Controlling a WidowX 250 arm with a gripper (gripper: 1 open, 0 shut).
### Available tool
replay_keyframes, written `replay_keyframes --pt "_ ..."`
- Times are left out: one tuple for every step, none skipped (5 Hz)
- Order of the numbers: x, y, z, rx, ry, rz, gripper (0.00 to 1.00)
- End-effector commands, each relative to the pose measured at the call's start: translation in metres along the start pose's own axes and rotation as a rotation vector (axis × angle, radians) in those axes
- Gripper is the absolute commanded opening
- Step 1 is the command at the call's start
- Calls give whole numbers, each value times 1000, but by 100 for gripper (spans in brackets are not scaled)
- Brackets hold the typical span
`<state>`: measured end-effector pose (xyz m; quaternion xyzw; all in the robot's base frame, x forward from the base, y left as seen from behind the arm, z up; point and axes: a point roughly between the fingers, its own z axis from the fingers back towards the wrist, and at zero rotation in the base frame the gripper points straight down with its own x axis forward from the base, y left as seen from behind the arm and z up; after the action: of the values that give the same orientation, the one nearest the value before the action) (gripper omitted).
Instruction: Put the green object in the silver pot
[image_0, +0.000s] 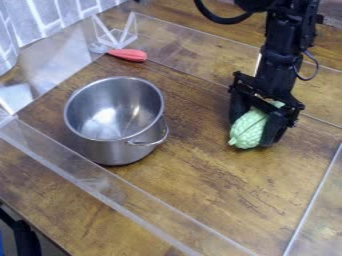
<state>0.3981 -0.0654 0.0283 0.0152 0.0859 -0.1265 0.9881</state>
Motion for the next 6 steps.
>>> replay_keyframes --pt "-4 13 22 -4 -66 33 0" --pt "-7 14 24 -9 -72 36 0" --pt "-9 15 25 -12 -75 39 0" --pt "-13 16 28 -17 -83 42 0" --pt "-16 17 32 -22 -91 46 0" --pt "-18 18 33 -25 -94 49 0"
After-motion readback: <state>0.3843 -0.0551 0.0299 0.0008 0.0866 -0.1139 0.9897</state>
